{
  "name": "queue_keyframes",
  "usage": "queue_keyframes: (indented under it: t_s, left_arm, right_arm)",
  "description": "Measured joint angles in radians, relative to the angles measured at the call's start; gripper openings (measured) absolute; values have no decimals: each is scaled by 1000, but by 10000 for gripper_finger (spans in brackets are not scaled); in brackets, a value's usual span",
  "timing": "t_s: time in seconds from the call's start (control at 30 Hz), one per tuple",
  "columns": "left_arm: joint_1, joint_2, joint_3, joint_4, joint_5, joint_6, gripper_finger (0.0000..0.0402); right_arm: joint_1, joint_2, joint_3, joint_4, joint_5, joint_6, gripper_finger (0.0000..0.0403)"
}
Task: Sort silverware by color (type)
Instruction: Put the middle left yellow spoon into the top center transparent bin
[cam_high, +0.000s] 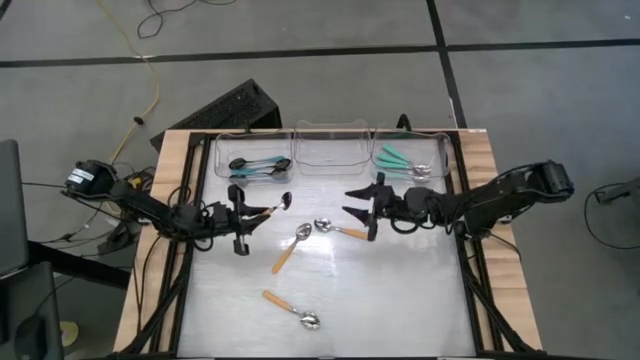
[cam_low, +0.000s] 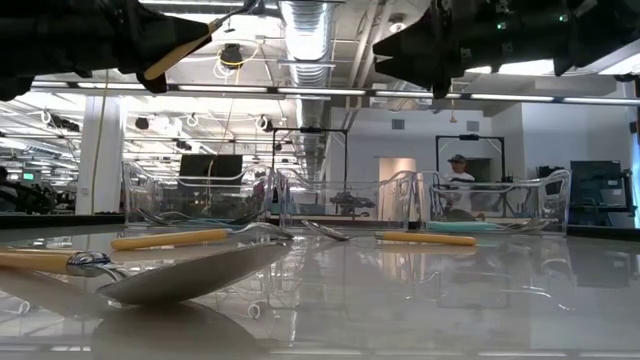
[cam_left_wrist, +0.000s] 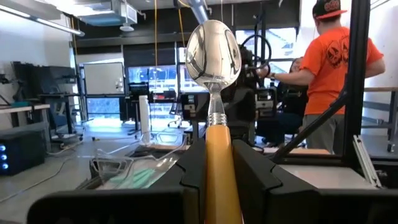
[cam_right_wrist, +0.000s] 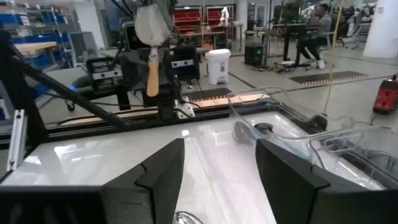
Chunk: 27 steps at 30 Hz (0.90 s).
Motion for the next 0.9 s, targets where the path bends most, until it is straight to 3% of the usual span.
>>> queue_keyframes:
  t_s: [0.9]
  left_arm:
    - [0,0,0,13,18,14,44]
  right_arm:
    - [2,0,0,25,4,9,224]
